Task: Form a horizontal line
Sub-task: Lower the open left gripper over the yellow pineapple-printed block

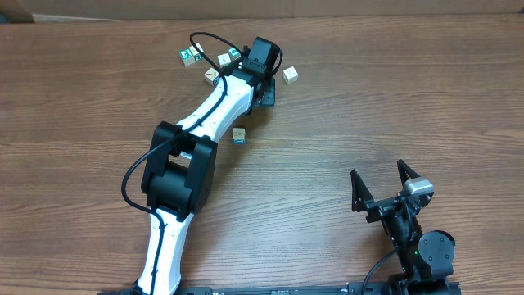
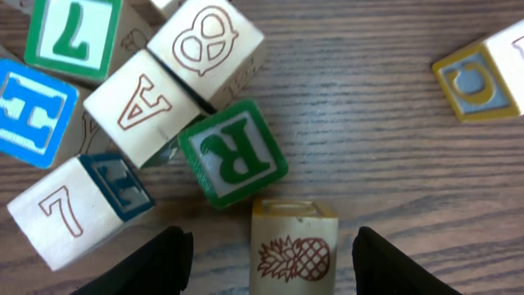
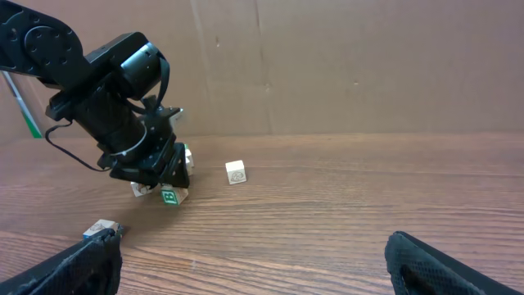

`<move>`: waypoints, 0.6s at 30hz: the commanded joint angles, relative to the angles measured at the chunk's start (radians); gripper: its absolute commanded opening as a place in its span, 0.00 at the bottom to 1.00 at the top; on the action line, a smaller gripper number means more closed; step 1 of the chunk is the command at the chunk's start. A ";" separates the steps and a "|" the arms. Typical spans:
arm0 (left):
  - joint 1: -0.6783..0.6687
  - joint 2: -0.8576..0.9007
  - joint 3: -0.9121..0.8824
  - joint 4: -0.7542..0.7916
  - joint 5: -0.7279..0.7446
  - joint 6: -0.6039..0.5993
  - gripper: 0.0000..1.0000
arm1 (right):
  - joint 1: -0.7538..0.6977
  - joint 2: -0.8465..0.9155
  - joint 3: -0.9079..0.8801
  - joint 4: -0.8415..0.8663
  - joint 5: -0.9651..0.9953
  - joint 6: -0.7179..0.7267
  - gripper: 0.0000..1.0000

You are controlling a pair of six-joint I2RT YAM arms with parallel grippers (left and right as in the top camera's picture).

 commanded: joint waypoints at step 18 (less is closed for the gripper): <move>-0.001 0.016 -0.013 0.016 0.013 -0.006 0.42 | -0.005 -0.012 -0.010 0.003 0.006 -0.004 1.00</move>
